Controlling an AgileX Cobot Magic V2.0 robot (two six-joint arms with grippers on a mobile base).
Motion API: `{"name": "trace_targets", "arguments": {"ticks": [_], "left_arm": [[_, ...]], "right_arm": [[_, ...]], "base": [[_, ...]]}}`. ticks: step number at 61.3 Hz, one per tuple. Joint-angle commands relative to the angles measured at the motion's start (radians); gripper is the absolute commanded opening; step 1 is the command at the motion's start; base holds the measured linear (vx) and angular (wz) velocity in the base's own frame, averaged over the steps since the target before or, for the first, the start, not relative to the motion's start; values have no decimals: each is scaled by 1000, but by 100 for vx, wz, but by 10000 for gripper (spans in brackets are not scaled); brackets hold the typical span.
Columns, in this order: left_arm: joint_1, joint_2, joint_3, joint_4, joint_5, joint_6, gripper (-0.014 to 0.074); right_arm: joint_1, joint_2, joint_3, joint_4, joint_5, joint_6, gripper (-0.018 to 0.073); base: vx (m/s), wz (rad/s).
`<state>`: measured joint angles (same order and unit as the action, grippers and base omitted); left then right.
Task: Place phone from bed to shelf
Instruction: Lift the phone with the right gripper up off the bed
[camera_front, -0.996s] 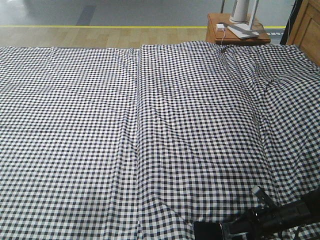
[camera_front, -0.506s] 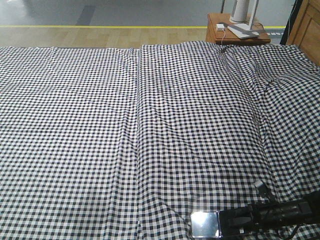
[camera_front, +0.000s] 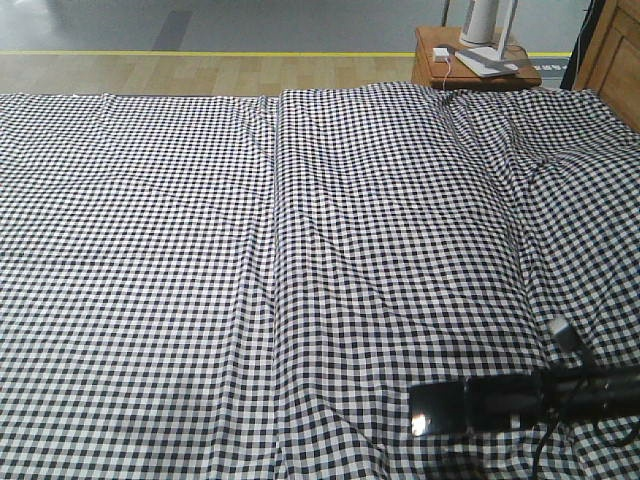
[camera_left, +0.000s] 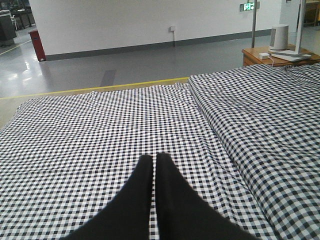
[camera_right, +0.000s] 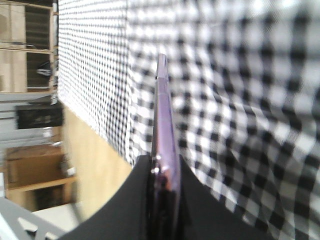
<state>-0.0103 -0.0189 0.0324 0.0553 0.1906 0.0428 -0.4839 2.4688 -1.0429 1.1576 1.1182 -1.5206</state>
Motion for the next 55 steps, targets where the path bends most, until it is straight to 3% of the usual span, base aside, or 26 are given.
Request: {"name": "trace_targets", "arguments": {"ticks": [1, 20, 55], "left_arm": [[-2, -4, -26, -4, -73, -4, 1], [-2, -4, -26, -4, -73, -4, 1], [-2, -4, -26, -4, -73, -4, 1]], "right_arm": [[-5, -175, 10, 15, 174, 15, -2], [77, -554, 10, 57, 174, 125, -2], [436, -993, 10, 183, 172, 252, -1]], "base": [[0, 0], [0, 0], [0, 0]]}}
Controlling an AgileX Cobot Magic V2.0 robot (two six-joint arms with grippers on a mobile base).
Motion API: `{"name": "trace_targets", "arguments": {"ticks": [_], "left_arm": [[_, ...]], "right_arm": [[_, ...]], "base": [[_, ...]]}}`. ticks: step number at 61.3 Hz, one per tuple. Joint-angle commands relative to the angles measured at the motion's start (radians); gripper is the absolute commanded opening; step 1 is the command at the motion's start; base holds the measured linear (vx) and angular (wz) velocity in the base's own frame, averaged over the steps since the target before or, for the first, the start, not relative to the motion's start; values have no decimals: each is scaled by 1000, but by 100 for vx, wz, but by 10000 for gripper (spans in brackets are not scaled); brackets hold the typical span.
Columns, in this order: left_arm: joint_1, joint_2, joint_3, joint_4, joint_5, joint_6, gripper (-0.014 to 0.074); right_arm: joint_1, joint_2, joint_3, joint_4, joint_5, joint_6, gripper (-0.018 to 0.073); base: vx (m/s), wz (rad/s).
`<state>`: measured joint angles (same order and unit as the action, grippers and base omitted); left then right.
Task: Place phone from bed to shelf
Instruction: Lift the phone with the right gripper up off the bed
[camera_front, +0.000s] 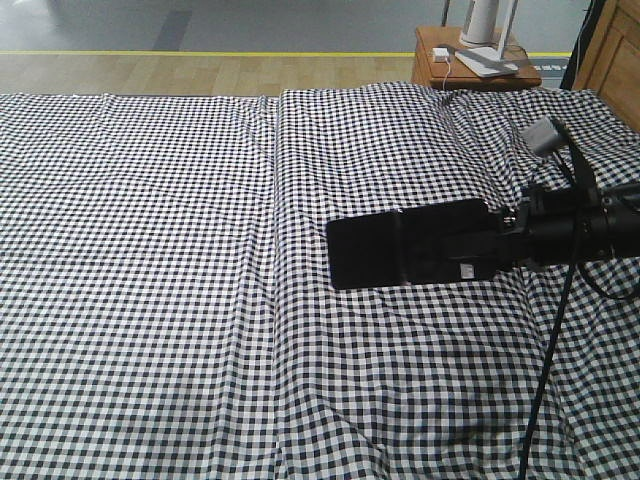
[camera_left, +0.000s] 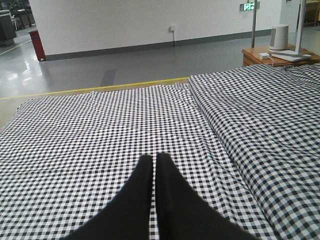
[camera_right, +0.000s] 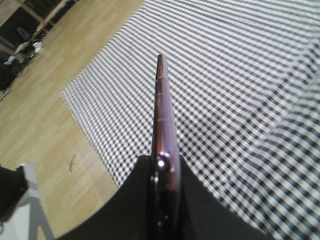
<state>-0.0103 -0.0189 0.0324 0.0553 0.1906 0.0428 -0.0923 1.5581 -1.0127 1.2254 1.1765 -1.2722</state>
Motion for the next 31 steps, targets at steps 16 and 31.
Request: {"name": "trace_targets", "arguments": {"ticks": [16, 31], "left_arm": [[-2, -4, -26, -4, -73, -4, 1], [-2, -4, -26, -4, -73, -4, 1]], "right_arm": [[208, -189, -20, 139, 113, 44, -1], [335, -207, -20, 134, 113, 52, -1]], "base": [[0, 0], [0, 0]]}}
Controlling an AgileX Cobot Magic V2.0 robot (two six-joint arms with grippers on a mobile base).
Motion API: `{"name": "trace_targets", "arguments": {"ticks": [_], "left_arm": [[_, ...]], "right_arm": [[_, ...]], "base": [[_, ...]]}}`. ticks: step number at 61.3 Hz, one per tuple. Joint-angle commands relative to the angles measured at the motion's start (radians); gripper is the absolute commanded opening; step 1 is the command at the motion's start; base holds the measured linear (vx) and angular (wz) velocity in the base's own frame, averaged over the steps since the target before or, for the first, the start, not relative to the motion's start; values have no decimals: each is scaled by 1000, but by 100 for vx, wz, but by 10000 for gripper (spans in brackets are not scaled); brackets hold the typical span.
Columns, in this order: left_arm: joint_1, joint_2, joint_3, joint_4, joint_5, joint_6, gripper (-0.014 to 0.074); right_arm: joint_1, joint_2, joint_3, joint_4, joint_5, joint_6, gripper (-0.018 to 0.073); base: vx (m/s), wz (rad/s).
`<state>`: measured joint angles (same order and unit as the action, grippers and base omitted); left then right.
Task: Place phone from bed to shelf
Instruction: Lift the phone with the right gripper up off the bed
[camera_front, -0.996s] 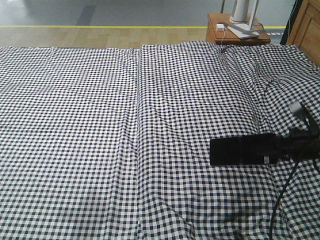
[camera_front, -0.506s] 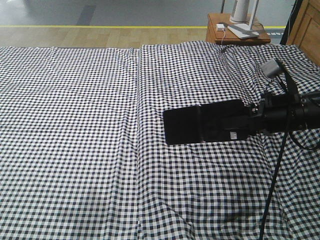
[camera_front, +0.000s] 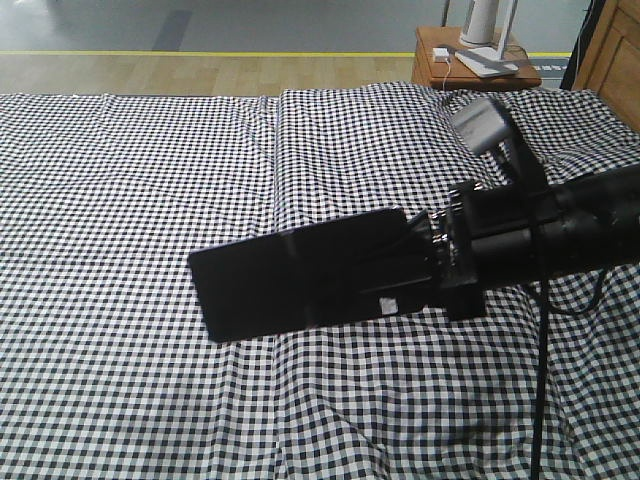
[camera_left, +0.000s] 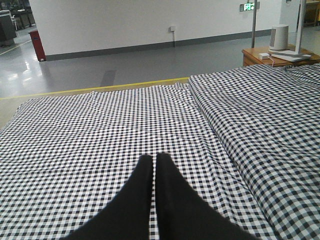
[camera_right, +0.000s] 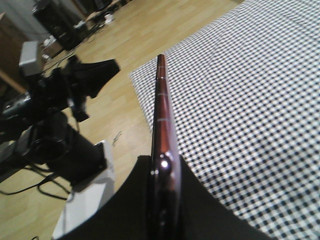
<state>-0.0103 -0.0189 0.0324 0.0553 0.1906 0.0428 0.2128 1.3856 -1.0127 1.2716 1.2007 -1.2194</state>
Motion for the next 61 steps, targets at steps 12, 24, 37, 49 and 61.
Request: {"name": "trace_targets", "arguments": {"ticks": [12, 24, 37, 49, 61], "left_arm": [[-2, -4, -26, -4, -73, -4, 1], [-2, -4, -26, -4, -73, -4, 1], [-2, -4, -26, -4, -73, -4, 1], [-2, -4, -26, -4, -73, -4, 1], [-2, -4, -26, -4, -73, -4, 1]], "right_arm": [[46, -34, -20, 82, 89, 0, -1], [46, -34, -20, 83, 89, -1, -1], [46, -34, -20, 83, 89, -1, -1], [46, -34, -20, 83, 89, -1, -1], [46, -34, -20, 83, 89, -1, -1]], "base": [[0, 0], [0, 0], [0, 0], [0, 0], [-1, 2]]}}
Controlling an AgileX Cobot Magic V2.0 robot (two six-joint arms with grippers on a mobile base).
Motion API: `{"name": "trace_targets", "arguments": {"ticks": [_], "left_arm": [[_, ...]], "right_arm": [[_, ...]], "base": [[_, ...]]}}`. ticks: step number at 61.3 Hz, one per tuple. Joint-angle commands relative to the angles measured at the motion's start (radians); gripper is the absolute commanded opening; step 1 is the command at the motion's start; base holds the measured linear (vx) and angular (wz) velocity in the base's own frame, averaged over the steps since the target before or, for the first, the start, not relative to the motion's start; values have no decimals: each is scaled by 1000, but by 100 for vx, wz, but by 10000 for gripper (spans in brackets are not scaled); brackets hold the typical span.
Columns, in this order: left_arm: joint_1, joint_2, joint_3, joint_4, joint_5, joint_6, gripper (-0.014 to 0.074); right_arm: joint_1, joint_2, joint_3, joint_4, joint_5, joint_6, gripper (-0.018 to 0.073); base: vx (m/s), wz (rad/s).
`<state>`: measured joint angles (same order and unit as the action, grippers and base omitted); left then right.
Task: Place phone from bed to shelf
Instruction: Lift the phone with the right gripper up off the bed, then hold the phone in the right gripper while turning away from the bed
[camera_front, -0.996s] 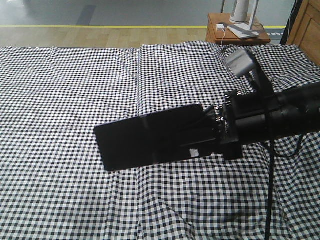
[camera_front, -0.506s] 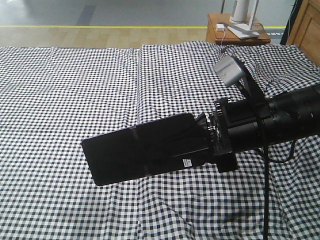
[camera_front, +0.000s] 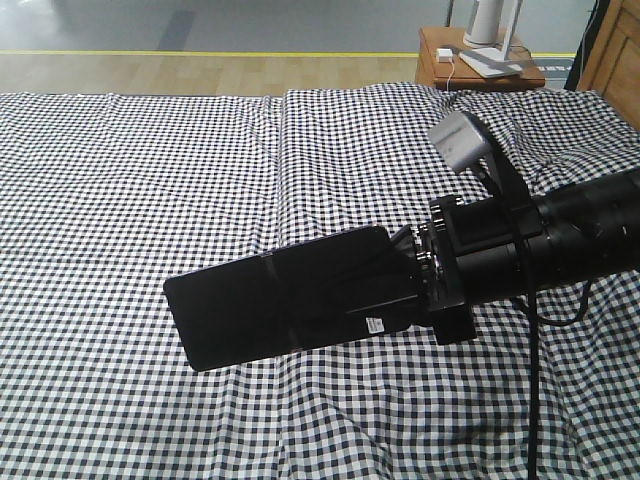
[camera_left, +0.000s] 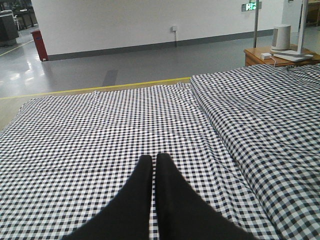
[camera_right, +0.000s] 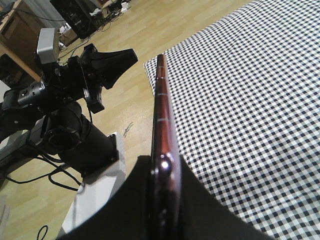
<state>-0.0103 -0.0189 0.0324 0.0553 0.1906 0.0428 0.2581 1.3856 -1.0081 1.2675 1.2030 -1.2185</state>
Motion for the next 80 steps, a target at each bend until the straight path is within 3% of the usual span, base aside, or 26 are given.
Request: {"name": "trace_targets", "arguments": {"ticks": [1, 80], "left_arm": [[-2, -4, -26, -4, -73, -4, 1], [-2, -4, -26, -4, -73, -4, 1]], "right_arm": [[1, -34, -25, 88, 87, -2, -1], [1, -34, -25, 88, 87, -2, -1]], "base": [[-1, 5], [-5, 21]]}}
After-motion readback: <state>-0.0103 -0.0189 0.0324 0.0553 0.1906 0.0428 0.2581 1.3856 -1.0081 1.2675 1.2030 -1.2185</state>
